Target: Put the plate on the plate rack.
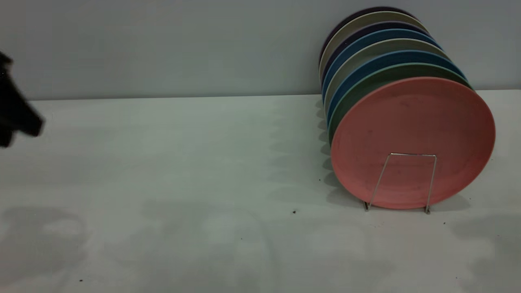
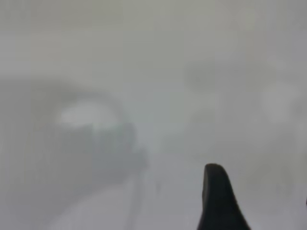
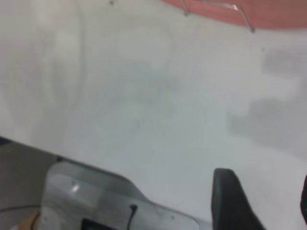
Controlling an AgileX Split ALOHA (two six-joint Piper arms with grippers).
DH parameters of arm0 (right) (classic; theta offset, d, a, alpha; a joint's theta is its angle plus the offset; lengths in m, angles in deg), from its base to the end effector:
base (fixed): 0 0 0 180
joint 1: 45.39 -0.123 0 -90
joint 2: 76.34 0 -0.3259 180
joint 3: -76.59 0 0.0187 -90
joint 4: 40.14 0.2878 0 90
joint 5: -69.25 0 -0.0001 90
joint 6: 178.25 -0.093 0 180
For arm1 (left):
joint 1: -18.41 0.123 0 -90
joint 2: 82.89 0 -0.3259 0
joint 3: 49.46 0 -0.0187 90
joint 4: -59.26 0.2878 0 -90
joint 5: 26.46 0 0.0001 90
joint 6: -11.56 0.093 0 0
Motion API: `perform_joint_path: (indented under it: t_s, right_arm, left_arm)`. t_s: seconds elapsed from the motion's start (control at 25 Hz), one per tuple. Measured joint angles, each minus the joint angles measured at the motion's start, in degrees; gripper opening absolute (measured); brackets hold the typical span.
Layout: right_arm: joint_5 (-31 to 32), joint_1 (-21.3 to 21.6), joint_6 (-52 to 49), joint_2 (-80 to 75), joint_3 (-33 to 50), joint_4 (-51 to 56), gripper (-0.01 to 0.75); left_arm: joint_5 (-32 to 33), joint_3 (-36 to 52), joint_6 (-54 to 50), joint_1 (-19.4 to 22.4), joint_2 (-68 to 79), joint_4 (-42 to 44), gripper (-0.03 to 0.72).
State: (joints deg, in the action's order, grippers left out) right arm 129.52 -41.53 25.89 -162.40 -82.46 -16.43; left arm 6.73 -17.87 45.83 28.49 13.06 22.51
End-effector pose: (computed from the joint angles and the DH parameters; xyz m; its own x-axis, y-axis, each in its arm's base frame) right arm 0.2822 0.0135 0.2976 -0.9379 -0.1296 -0.3217 -0.2242 0.9343 0.2772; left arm 0.3107 0.0242 0.2068 -0.8943 -0.1210 -0.4309 0.0053 0.9598 -0.2805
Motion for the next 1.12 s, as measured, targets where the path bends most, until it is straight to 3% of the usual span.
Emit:
perform_joint_path:
  t_s: [0.16, 0.28, 0.64, 1.12]
  right_arm:
    - [4.1, 0.0, -2.4, 4.7, 0.0, -4.0, 0.375]
    - [6.9, 0.0, -4.2, 9.6, 0.7, -6.5, 0.375]
    - [10.3, 0.0, -4.7, 30.9, 10.3, -6.1, 0.375]
    - [10.8, 0.0, -6.3, 54.1, 21.2, -8.5, 0.375]
  left_arm:
    - [11.6, -4.2, -15.3, 0.0, -3.5, 18.5, 0.466]
    - [16.1, -4.9, -18.6, 0.0, -7.8, 23.6, 0.466]
    - [23.0, -3.3, -19.0, 0.0, -30.3, 23.5, 0.467]
    - [25.2, 6.0, -20.3, 0.0, -52.9, 21.6, 0.468]
